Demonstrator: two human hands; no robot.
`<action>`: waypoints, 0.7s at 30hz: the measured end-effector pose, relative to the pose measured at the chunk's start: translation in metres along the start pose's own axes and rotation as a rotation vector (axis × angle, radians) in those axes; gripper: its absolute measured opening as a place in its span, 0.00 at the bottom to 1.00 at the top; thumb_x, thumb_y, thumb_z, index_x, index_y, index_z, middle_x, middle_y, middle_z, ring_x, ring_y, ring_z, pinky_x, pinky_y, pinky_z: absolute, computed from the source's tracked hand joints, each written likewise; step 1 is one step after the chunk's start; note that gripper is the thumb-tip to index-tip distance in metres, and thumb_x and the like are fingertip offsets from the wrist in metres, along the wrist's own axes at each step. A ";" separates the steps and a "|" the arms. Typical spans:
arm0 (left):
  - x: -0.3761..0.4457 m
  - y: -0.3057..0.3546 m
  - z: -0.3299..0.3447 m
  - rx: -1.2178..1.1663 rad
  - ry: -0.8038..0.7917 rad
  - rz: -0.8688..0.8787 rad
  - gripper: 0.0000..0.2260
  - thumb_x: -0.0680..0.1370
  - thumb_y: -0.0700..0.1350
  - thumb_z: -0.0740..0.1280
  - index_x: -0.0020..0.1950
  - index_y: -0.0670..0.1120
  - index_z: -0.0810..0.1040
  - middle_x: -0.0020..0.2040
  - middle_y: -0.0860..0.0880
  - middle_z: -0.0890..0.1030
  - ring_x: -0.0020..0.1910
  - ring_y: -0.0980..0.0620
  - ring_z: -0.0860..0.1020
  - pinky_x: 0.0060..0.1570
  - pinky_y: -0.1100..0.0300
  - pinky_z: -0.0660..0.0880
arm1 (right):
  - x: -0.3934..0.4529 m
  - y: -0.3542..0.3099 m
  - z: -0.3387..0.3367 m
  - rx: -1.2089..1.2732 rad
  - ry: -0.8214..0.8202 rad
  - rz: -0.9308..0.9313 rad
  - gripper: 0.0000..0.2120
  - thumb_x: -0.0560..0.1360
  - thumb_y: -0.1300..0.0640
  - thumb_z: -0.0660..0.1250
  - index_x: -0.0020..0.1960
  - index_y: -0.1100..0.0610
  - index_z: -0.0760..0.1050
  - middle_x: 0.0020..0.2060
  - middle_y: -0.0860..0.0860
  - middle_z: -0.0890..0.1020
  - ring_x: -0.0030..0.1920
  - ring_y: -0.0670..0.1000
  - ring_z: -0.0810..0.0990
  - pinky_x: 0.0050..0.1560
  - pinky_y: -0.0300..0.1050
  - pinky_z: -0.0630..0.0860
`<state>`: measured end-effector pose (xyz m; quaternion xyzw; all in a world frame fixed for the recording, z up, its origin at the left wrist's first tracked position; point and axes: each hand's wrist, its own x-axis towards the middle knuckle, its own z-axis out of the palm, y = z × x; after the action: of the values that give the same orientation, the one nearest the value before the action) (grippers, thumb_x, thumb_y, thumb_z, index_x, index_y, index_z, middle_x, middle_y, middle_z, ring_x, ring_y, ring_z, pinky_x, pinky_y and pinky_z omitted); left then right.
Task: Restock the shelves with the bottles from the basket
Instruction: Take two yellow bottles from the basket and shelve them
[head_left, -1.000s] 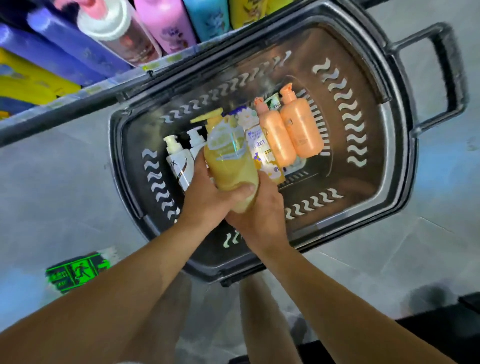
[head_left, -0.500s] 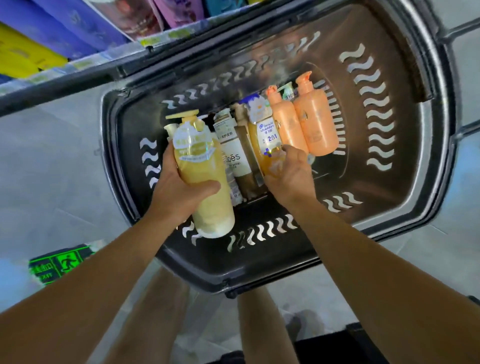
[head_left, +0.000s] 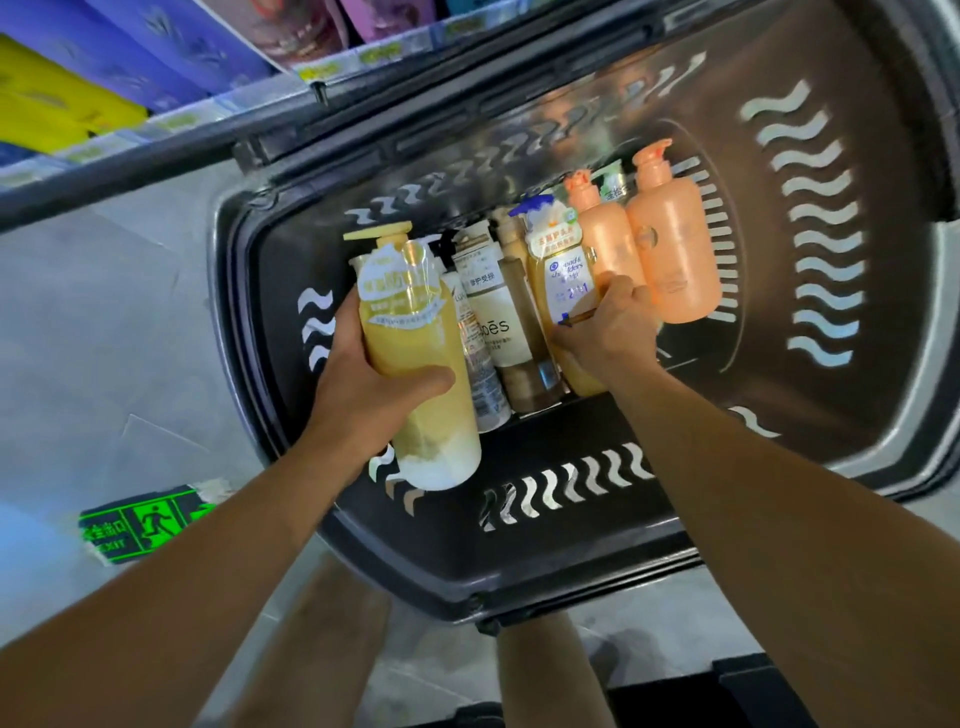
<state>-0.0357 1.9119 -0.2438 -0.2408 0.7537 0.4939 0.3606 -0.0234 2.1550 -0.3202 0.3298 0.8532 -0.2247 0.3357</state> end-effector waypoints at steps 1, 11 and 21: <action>0.000 0.000 0.000 0.001 -0.003 0.003 0.43 0.57 0.50 0.78 0.68 0.65 0.66 0.52 0.64 0.82 0.48 0.62 0.82 0.43 0.59 0.80 | 0.000 -0.003 0.000 0.017 0.008 0.007 0.39 0.69 0.45 0.77 0.70 0.60 0.62 0.63 0.57 0.70 0.64 0.58 0.70 0.65 0.52 0.68; -0.007 0.000 0.007 0.002 -0.068 0.038 0.43 0.57 0.49 0.79 0.69 0.65 0.66 0.54 0.62 0.82 0.50 0.61 0.82 0.39 0.64 0.80 | -0.019 0.013 -0.010 0.223 -0.027 0.010 0.34 0.70 0.52 0.78 0.69 0.60 0.65 0.62 0.58 0.73 0.62 0.58 0.73 0.65 0.55 0.72; -0.046 0.031 0.006 0.130 -0.086 0.078 0.48 0.56 0.53 0.79 0.71 0.70 0.61 0.57 0.64 0.80 0.54 0.60 0.81 0.52 0.50 0.80 | -0.081 0.034 -0.042 0.468 -0.158 0.074 0.17 0.75 0.47 0.68 0.62 0.47 0.71 0.49 0.43 0.80 0.51 0.49 0.79 0.51 0.45 0.71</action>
<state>-0.0276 1.9304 -0.1915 -0.1658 0.7769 0.4675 0.3879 0.0281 2.1700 -0.2386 0.4109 0.7366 -0.4288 0.3238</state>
